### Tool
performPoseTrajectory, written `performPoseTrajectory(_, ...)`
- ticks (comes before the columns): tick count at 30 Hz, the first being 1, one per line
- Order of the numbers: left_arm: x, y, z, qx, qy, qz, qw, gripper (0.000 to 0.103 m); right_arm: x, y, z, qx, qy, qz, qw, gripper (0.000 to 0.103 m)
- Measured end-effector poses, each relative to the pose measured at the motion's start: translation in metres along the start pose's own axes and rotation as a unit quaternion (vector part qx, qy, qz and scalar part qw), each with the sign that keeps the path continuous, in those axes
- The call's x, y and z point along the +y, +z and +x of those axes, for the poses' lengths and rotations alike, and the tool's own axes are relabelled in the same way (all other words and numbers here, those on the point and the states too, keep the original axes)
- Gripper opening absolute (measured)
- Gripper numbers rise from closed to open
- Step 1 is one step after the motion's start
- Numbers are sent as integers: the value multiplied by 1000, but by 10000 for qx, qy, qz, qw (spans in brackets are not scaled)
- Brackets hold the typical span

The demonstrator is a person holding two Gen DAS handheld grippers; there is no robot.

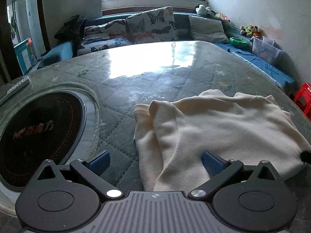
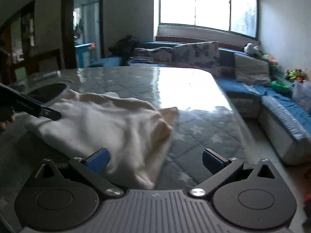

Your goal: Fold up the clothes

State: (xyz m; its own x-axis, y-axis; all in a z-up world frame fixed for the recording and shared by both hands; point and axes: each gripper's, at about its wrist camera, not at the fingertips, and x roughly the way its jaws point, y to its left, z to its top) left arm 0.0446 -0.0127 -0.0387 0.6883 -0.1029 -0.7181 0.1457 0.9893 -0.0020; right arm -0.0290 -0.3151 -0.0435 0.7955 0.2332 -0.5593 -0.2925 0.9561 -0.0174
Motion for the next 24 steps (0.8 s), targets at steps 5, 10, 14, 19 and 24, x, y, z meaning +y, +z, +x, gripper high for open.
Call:
performPoseTrajectory(5,2,1,0,9,-49,-15,10000,103,-7,-1,2,131,-78,56,9999,103)
performPoseTrajectory(10,-5,10,-12,-73,42,207,9998,103,0,17,-3,5,-104,-321,9994,103)
performPoseTrajectory(14,-9,23,-17,-219,64,236,9995,103,3,39,11,-83,-89,-416,9991,103)
performPoseTrajectory(19,-11,40,-1,-139,219,183,9995,103,2,54,45,176,-301,-579,9977,103)
performPoseTrajectory(24,-7,48,21,-9,405,146,9991,103,-3,52,66,424,-490,-712,9954,103)
